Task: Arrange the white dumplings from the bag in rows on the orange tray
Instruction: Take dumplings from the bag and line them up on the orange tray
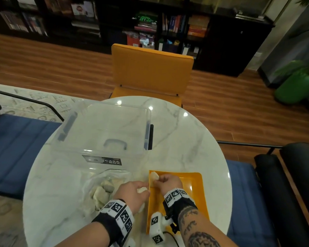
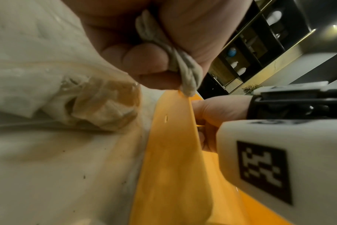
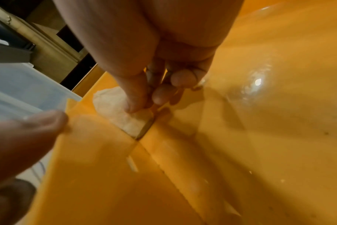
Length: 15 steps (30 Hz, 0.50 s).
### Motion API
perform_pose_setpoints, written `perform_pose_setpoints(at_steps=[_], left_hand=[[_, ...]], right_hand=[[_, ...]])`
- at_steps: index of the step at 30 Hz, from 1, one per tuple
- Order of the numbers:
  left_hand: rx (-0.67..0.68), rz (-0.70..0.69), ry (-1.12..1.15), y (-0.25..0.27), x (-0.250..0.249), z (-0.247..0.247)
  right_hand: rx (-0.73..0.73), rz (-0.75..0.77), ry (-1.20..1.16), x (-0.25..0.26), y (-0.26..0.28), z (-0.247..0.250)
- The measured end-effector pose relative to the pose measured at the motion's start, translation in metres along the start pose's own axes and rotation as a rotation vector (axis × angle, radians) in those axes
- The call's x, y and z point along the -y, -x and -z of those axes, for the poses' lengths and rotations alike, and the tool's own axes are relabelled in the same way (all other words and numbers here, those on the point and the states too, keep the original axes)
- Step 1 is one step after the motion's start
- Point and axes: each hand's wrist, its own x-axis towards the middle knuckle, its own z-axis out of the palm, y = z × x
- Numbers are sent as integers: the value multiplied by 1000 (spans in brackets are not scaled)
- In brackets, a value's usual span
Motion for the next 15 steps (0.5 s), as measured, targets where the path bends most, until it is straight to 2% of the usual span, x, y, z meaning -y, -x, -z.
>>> perform_pose_setpoints(at_steps=[5, 11, 15], left_hand=[[6, 7, 19, 1, 1, 1], [19, 15, 75, 5, -1, 4], [-53, 27, 171, 1, 2, 5]], right_hand=[[-70, -46, -10, 1, -2, -5], [-65, -60, -13, 5, -2, -4], [-63, -40, -5, 4, 7, 3]])
